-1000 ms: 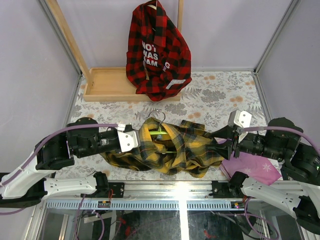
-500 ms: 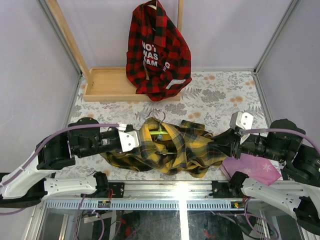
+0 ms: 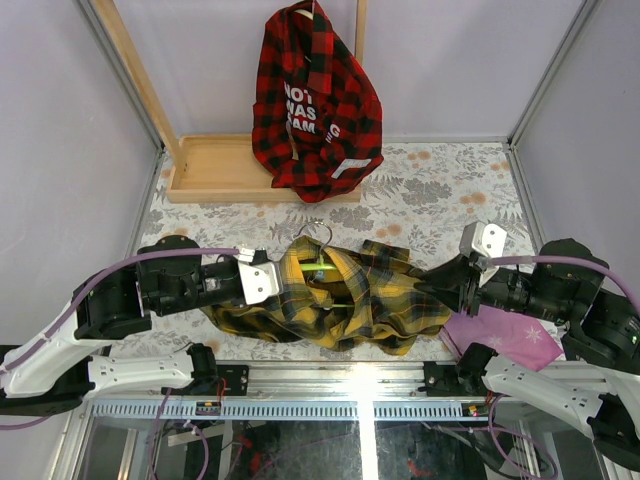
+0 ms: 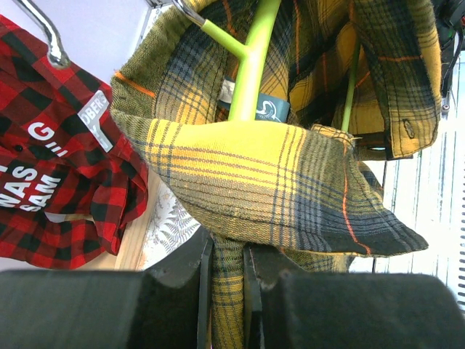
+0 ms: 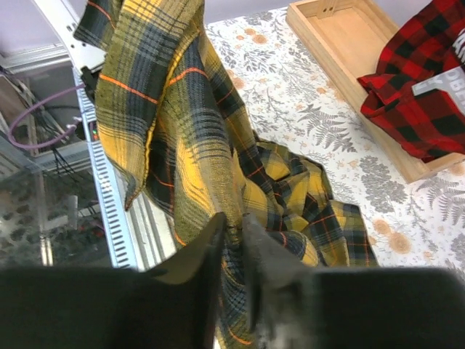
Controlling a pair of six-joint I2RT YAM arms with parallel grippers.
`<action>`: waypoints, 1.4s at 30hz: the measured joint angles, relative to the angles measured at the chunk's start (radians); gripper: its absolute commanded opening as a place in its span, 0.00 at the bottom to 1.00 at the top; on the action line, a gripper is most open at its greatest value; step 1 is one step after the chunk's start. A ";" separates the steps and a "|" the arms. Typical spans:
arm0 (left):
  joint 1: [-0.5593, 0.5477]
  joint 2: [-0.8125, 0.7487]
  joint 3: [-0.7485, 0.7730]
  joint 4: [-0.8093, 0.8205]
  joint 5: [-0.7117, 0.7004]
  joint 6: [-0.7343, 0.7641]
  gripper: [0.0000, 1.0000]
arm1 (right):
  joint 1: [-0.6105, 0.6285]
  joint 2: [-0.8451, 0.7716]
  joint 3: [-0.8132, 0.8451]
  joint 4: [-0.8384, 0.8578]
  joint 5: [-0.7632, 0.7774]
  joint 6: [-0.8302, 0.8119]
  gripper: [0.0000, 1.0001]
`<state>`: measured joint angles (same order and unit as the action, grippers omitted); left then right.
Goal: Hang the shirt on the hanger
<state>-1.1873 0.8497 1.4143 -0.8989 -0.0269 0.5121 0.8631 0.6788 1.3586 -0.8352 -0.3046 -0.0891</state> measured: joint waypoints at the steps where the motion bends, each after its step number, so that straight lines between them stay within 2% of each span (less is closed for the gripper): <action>1: 0.000 0.000 0.000 0.000 0.000 0.000 0.00 | 0.000 0.000 -0.001 0.001 0.000 -0.007 0.06; 4: 0.000 0.000 0.000 -0.002 0.000 0.000 0.00 | 0.000 0.000 -0.001 0.003 0.000 -0.003 0.00; 12: 0.000 0.000 -0.001 -0.003 0.000 0.000 0.00 | 0.000 0.000 -0.001 0.005 0.032 0.001 0.00; 20: 0.000 -0.011 -0.017 -0.001 -0.001 0.001 0.00 | 0.000 -0.001 -0.001 0.010 0.219 0.050 0.00; 23: 0.000 -0.012 -0.024 0.003 -0.005 0.001 0.00 | 0.000 -0.002 -0.001 0.009 0.244 0.065 0.01; 25: 0.000 -0.013 -0.026 0.004 -0.008 0.001 0.00 | 0.000 -0.002 -0.001 0.008 0.243 0.069 0.09; 26: 0.000 -0.014 -0.028 0.005 -0.009 0.001 0.00 | 0.000 -0.003 -0.001 0.006 0.240 0.071 0.19; 28: 0.000 -0.016 -0.032 0.006 -0.012 0.001 0.00 | 0.000 -0.004 -0.001 0.003 0.231 0.073 0.48; 29: 0.000 -0.017 -0.032 0.006 -0.014 0.002 0.00 | 0.000 -0.006 -0.001 0.001 0.230 0.070 0.54; 37: 0.000 -0.025 -0.033 0.006 -0.009 0.012 0.00 | 0.000 0.002 0.064 0.002 0.113 0.009 0.69; 42: 0.000 -0.023 -0.033 0.006 0.010 0.013 0.00 | 0.000 0.079 0.093 0.000 0.008 -0.050 0.69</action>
<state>-1.1873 0.8268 1.3811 -0.8932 -0.0166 0.5251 0.8631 0.7582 1.4521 -0.8352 -0.2970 -0.1394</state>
